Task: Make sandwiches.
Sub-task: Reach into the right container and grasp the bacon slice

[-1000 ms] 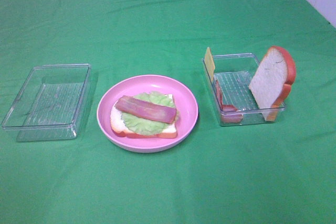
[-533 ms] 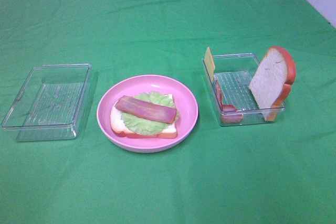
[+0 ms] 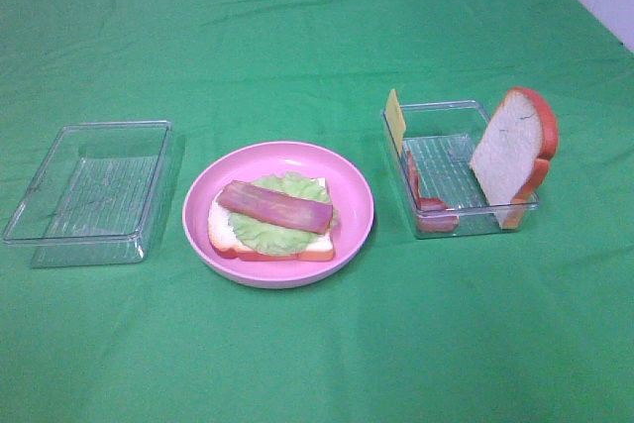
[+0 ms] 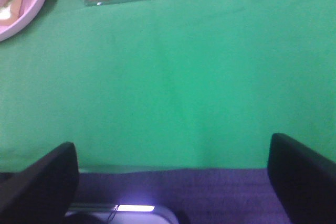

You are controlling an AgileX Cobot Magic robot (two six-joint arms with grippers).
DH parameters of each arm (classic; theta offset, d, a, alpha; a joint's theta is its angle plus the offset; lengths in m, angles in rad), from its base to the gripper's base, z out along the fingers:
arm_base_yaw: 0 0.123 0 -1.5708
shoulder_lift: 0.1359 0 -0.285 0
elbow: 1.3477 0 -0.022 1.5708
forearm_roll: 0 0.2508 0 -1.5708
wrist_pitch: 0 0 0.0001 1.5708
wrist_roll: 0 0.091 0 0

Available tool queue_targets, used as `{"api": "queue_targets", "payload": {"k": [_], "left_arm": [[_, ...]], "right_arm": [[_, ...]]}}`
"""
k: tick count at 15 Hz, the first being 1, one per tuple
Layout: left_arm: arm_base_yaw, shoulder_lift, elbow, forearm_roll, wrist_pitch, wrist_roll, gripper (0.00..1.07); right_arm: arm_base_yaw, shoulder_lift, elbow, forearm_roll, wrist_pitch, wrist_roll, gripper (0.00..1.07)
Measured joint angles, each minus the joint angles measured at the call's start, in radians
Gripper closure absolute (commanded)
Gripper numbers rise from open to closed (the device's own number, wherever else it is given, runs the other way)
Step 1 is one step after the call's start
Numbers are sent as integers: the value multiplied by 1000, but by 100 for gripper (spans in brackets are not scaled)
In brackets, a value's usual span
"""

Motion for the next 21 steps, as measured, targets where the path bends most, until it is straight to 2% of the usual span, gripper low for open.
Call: {"api": "queue_targets", "payload": {"k": [1,3,8,9,13,16,21], "left_arm": [[0,0,0,0,0,0,9],[0,0,0,0,0,0,9],[0,0,1,0,0,0,9],[0,0,1,0,0,0,9],[0,0,1,0,0,0,9],[0,0,1,0,0,0,9],[0,0,1,0,0,0,9]], "right_arm": [[0,260,-107,50,10,0,14],[0,504,-231,53,9,0,14],[0,972,-532,44,35,-46,14],[0,1023,-581,44,52,-56,14],[0,1101,-665,52,57,-68,14],[85,1144,-718,59,46,-7,14],[277,1263,-847,64,26,112,14]]}}
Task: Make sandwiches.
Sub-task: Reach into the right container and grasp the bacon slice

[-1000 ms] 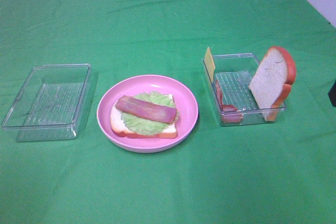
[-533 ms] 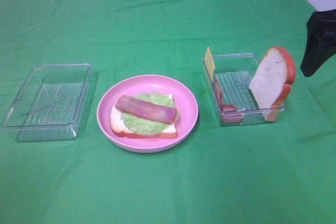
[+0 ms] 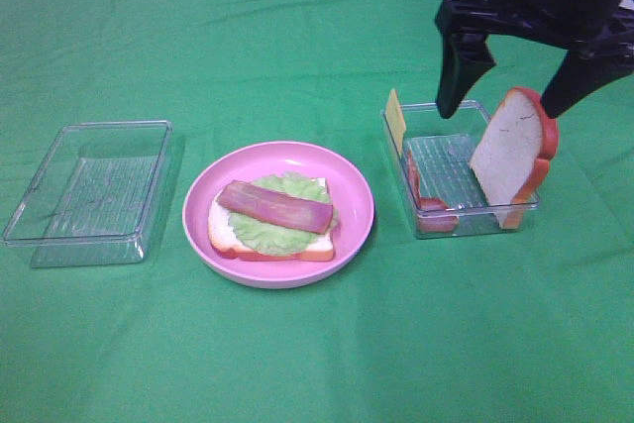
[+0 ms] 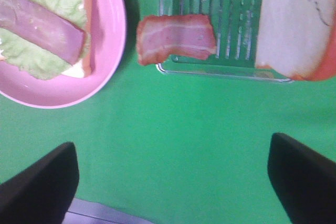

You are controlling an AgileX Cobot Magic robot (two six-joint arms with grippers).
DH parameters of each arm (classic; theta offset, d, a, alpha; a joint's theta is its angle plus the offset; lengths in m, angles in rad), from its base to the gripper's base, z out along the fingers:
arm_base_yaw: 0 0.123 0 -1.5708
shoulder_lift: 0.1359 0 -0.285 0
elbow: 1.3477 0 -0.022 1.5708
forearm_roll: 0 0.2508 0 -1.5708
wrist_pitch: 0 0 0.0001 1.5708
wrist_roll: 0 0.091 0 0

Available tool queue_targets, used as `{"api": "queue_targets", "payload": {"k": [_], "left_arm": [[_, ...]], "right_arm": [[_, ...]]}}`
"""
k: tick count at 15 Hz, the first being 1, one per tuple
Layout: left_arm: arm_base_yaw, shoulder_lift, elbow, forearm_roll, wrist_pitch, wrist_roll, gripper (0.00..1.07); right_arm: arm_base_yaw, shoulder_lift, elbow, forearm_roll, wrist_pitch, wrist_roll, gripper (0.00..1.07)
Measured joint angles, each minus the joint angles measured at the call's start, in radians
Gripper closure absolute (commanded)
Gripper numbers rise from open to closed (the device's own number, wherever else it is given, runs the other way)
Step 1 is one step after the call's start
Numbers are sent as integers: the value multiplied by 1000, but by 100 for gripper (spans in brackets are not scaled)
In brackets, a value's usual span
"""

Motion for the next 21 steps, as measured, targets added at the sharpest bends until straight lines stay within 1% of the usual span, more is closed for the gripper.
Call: {"api": "queue_targets", "payload": {"k": [2,5,6,10,14,17,21], "left_arm": [[0,0,0,0,0,0,9],[0,0,0,0,0,0,9],[0,0,0,0,0,0,9],[0,0,0,0,0,0,9],[0,0,0,0,0,0,9],[0,0,0,0,0,0,9],[0,0,0,0,0,0,9]], "right_arm": [[33,38,-35,9,-9,3,14],[37,41,-41,48,-20,4,14],[37,53,-41,82,-39,4,14],[37,139,-51,100,-76,15,14],[37,249,-106,90,-111,20,14],[37,324,-108,45,-120,20,14],[37,376,-108,13,-160,20,14]]}}
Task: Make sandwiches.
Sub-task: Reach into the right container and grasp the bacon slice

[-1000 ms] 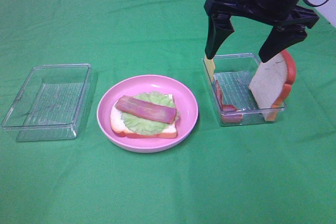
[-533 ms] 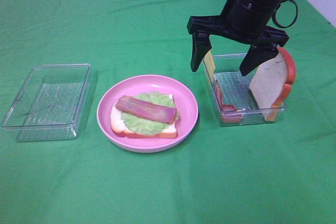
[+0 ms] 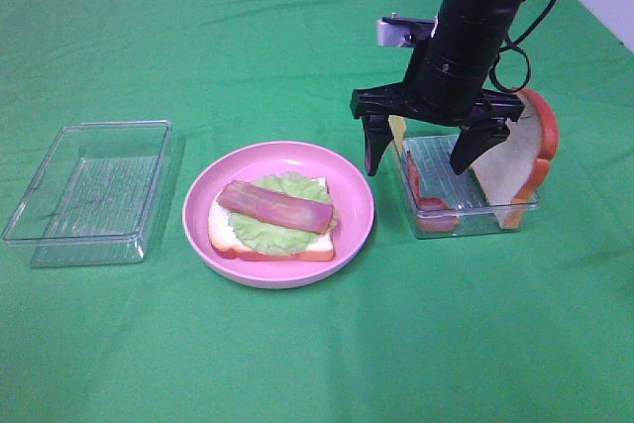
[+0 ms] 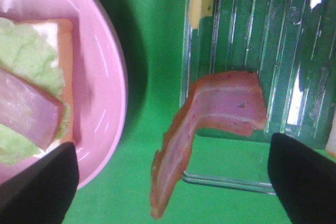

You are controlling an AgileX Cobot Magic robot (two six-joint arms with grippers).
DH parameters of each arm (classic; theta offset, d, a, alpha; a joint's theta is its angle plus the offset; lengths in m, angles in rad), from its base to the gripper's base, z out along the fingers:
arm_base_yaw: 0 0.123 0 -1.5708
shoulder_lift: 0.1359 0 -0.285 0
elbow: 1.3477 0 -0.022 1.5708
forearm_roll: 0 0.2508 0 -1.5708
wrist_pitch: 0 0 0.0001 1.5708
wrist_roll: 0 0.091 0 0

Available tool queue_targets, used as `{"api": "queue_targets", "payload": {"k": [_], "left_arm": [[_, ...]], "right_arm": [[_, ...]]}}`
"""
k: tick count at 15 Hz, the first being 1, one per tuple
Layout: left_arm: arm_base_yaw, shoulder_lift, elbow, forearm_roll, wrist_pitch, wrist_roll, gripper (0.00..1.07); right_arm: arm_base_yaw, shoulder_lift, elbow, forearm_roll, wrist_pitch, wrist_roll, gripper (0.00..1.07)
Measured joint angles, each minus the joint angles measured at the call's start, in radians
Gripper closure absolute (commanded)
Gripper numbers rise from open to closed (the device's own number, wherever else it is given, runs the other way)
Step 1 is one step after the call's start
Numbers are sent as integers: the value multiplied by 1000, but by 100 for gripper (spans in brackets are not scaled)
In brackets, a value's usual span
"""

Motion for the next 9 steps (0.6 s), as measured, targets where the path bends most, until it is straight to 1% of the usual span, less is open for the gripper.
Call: {"api": "queue_targets", "payload": {"k": [1,3,4,5,7,9], "left_arm": [[0,0,0,0,0,0,9],[0,0,0,0,0,0,9],[0,0,0,0,0,0,9],[0,0,0,0,0,0,9],[0,0,0,0,0,0,9],[0,0,0,0,0,0,9]], "right_arm": [[0,3,0,-2,0,0,15],[0,19,-3,-6,0,0,19],[0,24,-3,-7,0,0,27],[0,24,-3,-7,0,0,31],[0,24,-3,-7,1,0,43],[0,24,-3,-7,1,0,50]]}}
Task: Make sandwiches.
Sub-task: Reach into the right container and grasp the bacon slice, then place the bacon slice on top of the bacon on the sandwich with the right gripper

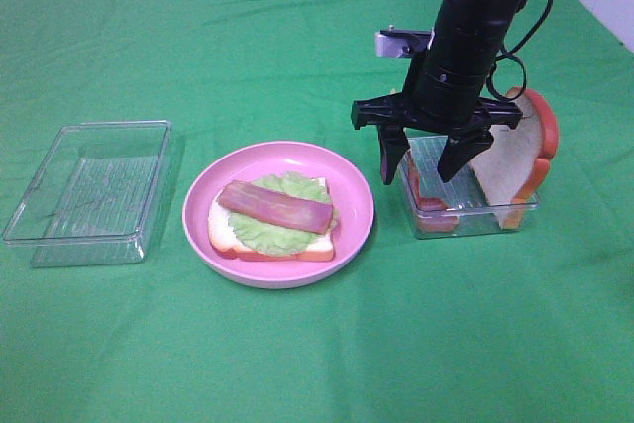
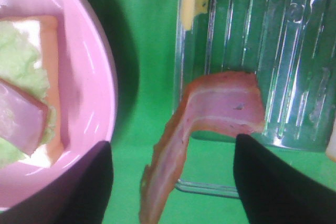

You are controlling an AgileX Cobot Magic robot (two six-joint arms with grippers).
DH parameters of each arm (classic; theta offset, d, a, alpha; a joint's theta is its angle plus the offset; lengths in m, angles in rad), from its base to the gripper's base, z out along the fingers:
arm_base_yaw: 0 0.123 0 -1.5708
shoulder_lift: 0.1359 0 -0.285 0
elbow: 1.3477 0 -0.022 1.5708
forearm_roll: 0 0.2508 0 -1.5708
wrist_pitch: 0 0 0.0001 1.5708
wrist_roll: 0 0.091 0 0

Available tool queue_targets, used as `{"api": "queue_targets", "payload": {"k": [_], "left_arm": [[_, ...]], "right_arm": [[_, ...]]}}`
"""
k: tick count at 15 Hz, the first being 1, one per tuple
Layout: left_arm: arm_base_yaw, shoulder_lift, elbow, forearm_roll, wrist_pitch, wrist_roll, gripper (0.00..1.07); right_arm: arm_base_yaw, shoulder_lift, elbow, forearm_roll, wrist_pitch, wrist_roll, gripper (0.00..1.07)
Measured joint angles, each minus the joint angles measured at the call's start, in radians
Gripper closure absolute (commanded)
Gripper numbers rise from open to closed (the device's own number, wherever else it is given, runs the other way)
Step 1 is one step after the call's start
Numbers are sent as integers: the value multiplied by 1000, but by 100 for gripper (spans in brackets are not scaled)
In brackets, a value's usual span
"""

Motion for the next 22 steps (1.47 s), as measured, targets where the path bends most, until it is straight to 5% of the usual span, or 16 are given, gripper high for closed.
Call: {"api": "queue_targets", "payload": {"k": [2,3,7,17,22], "left_arm": [[0,0,0,0,0,0,9],[0,0,0,0,0,0,9],[0,0,0,0,0,0,9],[0,0,0,0,0,0,9],[0,0,0,0,0,0,9]], "right_arm": [[0,0,0,-1,1,0,57],[0,0,0,-2,1,0,75],[0,0,0,-3,1,0,106],[0,-107,-8,38,106,0,107],[90,-200,-8,239,20,-89,107]]}}
